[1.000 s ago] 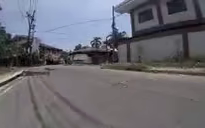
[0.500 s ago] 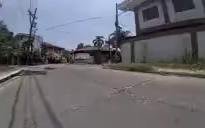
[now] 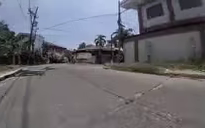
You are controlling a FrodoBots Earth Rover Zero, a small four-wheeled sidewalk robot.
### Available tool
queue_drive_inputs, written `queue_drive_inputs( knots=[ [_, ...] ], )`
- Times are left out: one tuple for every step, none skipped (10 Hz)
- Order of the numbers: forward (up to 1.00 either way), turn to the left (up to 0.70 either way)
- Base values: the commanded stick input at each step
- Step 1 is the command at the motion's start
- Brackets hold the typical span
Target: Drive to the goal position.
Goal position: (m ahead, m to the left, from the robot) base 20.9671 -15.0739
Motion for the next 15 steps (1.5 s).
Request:
queue_drive_inputs(
  knots=[
    [1.0, 0.0],
    [1.0, 0.0],
    [1.0, 0.0],
    [1.0, 0.0],
    [1.0, 0.0],
    [1.0, -0.02],
    [1.0, 0.0],
    [1.0, 0.0],
    [1.0, 0.0],
    [1.0, 0.0],
    [1.0, 0.0],
    [1.0, 0.0],
    [1.0, 0.0],
    [1.0, -0.03],
    [1.0, 0.0]
  ],
)
